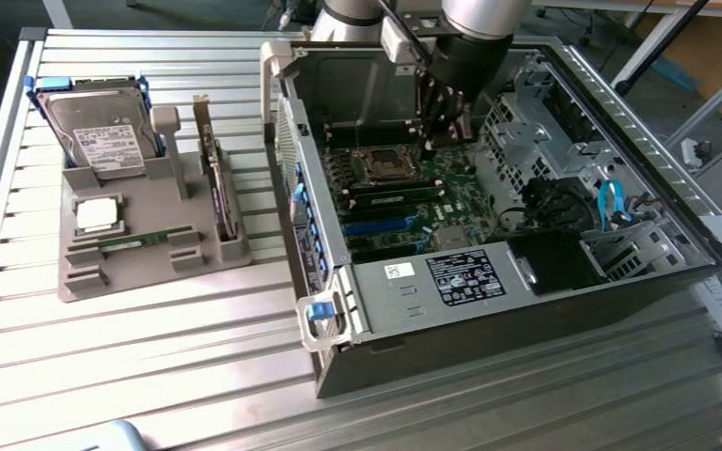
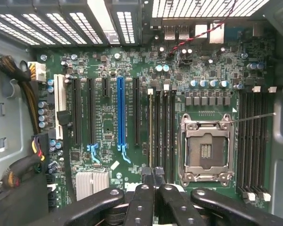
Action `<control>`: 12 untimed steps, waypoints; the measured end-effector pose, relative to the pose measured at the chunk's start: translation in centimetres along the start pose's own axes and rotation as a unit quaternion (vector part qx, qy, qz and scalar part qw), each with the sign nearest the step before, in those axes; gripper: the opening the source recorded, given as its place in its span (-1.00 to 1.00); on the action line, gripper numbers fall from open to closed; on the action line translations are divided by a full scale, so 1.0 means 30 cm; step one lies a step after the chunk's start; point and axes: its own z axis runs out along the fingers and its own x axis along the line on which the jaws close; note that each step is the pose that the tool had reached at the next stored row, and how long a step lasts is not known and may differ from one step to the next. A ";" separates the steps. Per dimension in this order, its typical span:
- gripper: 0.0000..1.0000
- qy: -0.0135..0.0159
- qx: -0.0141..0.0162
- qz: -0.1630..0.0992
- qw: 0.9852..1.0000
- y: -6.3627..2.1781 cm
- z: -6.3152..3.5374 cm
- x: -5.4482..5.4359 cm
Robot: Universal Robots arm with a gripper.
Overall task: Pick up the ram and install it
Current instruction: 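Press down the ram until it locks into place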
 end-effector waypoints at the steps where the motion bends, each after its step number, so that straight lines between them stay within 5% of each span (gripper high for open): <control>1: -0.79 0.000 0.000 0.000 1.000 0.000 -0.014 0.000; 12: -0.79 0.001 0.000 0.000 1.000 -0.002 -0.103 0.002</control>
